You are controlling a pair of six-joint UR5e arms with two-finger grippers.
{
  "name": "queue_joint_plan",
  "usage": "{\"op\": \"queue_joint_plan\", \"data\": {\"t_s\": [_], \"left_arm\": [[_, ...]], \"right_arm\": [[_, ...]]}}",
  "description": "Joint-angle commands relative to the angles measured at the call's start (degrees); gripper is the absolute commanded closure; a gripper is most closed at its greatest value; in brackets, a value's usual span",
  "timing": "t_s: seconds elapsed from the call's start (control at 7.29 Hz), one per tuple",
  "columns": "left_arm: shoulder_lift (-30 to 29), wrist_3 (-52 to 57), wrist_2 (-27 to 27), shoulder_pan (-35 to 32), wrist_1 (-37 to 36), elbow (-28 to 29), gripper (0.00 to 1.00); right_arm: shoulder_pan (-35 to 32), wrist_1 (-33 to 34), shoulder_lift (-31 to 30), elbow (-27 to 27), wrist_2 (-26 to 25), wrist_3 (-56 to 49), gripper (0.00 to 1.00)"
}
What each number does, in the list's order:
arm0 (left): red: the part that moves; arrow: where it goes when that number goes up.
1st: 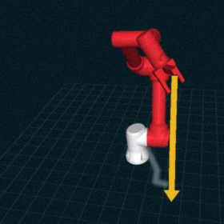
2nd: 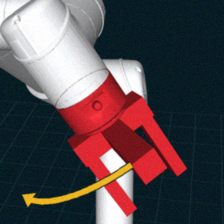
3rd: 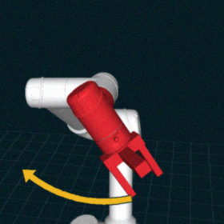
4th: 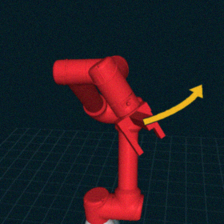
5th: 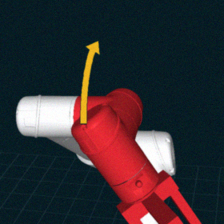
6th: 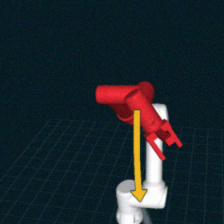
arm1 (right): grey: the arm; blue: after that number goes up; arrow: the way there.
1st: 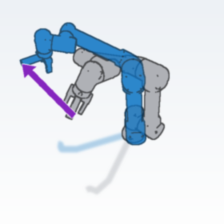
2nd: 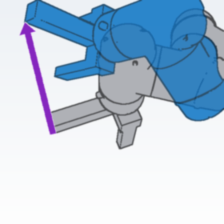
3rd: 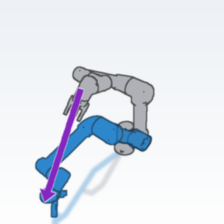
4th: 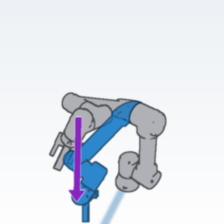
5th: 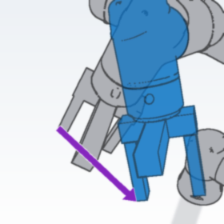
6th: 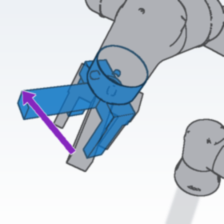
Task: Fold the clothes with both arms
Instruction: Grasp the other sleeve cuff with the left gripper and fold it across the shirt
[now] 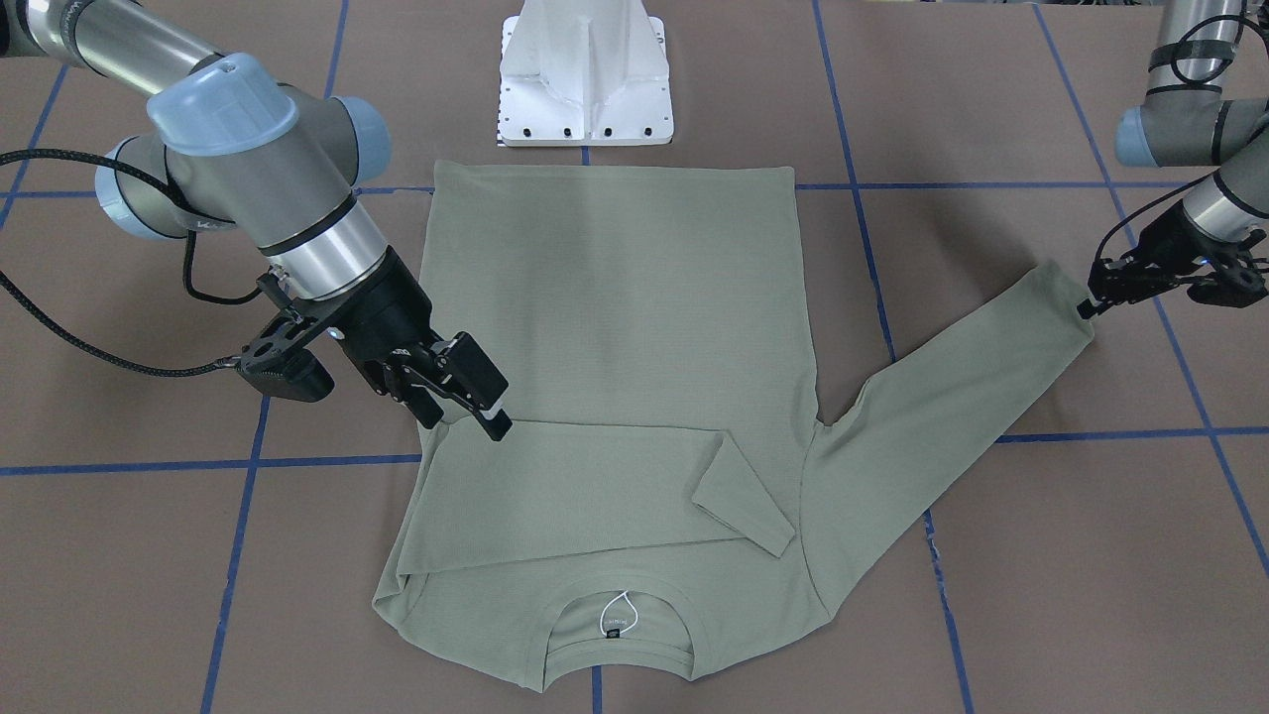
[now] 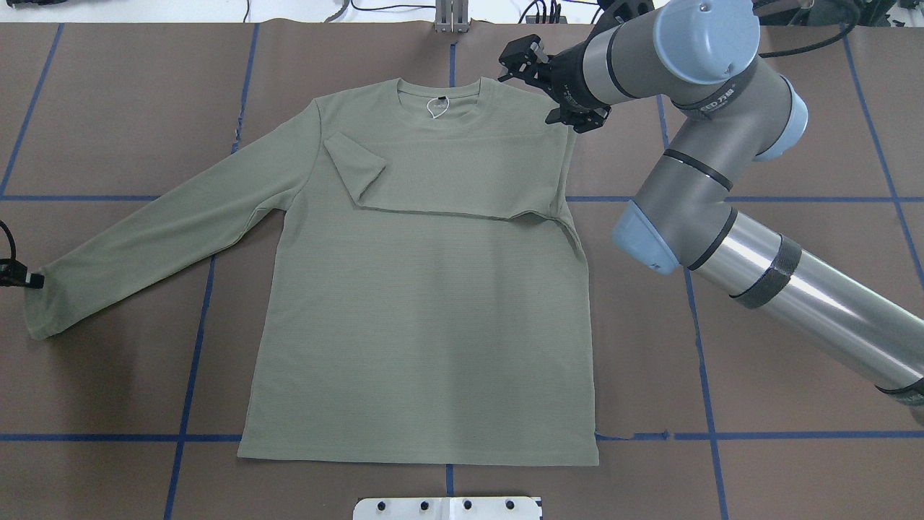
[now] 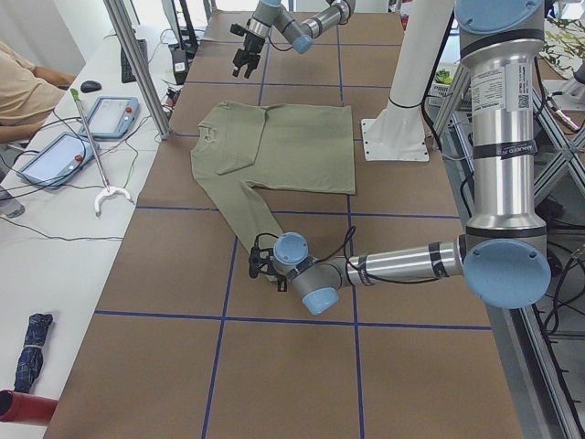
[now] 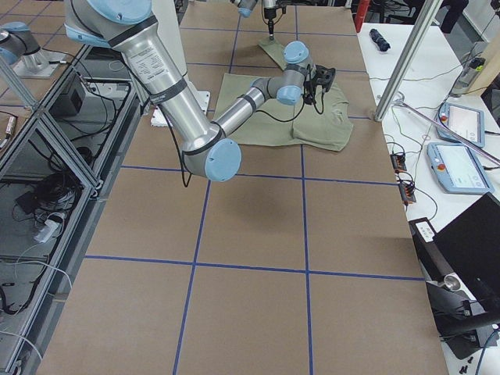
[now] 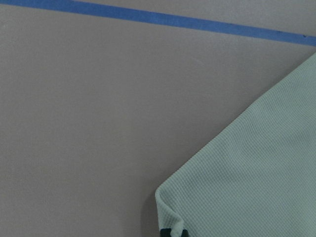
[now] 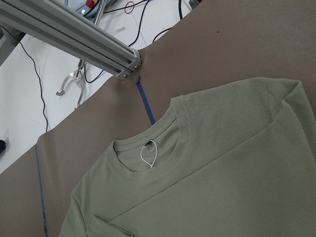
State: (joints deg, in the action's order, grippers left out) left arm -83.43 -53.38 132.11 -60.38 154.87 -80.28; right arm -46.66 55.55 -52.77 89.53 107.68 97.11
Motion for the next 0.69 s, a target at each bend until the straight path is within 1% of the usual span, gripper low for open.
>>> {"op": "queue_joint_plan", "data": {"t_s": [0.0, 0.14, 0.27, 0.41, 0.55], "left_arm": [[-1.02, -1.19, 1.48, 0.00, -0.18, -4.34, 1.00], [-3.47, -6.60, 1.22, 0.00, -0.10, -7.06, 1.00], [-6.36, -11.61, 1.04, 0.00, -0.10, -9.44, 1.00], [-11.18, -16.36, 1.04, 0.08, -0.18, -9.46, 1.00], [-16.27, -21.37, 1.04, 0.69, -0.36, -9.20, 1.00]], "right_arm": [[-1.32, 0.00, -1.71, 1.17, 1.47, -0.51, 0.00], [-3.85, -0.26, -3.03, 1.26, 4.87, -0.78, 0.00], [-5.96, -0.44, -5.82, 2.74, 7.17, -2.78, 0.00], [-7.29, -0.53, -10.12, 5.28, 7.19, -8.11, 0.00], [-8.87, -0.53, -12.94, 6.26, 7.37, -12.95, 0.00]]}}
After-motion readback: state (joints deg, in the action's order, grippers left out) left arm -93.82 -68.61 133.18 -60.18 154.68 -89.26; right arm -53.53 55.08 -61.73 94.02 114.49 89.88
